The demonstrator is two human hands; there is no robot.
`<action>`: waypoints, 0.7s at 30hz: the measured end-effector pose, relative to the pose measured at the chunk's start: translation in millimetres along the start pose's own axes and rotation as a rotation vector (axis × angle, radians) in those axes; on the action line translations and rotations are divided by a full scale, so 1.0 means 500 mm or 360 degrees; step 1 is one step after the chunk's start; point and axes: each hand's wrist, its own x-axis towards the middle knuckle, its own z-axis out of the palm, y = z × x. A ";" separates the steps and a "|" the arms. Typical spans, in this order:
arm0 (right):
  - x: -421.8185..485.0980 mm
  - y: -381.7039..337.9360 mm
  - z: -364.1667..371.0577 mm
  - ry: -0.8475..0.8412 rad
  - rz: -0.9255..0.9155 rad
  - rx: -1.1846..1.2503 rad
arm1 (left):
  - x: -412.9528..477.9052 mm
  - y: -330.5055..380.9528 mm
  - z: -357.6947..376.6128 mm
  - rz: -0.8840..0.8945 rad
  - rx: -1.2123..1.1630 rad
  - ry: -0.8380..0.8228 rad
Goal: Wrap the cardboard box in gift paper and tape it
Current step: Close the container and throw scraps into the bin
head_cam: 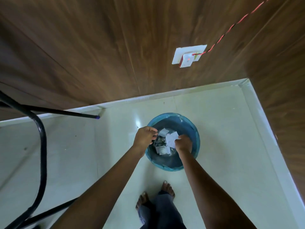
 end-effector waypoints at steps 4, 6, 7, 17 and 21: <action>-0.002 -0.001 0.002 -0.0028 -0.0058 -0.0094 | 0.004 -0.004 -0.004 -0.0010 0.0062 0.0010; -0.016 -0.012 -0.014 -0.0039 -0.0090 -0.0089 | -0.011 0.006 -0.010 -0.0002 0.0061 0.0001; -0.030 -0.021 -0.026 -0.0038 -0.0109 -0.0054 | -0.026 0.016 -0.014 0.0006 0.0060 -0.0004; -0.292 -0.137 -0.225 -0.0108 -0.0193 0.0801 | -0.283 0.171 -0.071 0.0199 -0.0020 0.0025; -0.428 -0.181 -0.310 -0.0120 -0.0293 0.0879 | -0.419 0.226 -0.101 0.0310 -0.0069 0.0017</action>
